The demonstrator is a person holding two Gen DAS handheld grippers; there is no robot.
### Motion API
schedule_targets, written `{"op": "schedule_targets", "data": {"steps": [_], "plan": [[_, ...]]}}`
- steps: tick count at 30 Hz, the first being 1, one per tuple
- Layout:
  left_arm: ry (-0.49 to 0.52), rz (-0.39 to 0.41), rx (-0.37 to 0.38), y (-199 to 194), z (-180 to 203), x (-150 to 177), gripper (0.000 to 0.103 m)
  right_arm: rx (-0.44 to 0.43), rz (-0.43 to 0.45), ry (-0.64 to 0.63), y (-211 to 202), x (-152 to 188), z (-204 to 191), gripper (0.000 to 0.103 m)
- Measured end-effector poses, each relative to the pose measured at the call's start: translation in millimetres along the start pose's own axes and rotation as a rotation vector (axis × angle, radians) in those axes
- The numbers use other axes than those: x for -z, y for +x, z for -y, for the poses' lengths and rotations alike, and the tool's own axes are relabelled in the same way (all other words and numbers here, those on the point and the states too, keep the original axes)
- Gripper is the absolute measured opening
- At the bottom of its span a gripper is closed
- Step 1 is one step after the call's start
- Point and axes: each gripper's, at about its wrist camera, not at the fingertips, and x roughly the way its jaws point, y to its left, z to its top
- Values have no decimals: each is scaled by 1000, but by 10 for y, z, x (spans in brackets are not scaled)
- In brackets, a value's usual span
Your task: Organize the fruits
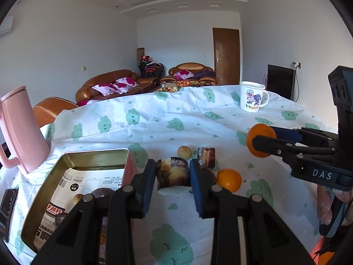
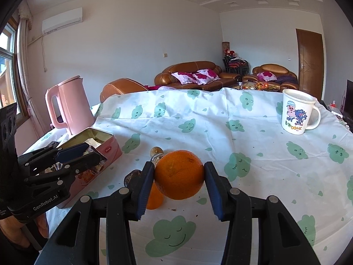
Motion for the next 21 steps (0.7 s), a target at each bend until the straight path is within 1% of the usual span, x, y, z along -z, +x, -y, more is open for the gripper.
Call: {"op": "schedule_targets", "data": {"steps": [13, 21], "plan": [[0, 67, -20, -150, 16, 11, 33, 16, 61, -42, -106, 7, -68, 48], [-12, 100, -25, -232, 4, 35, 33, 34, 123, -87, -223, 23, -156, 48]]}}
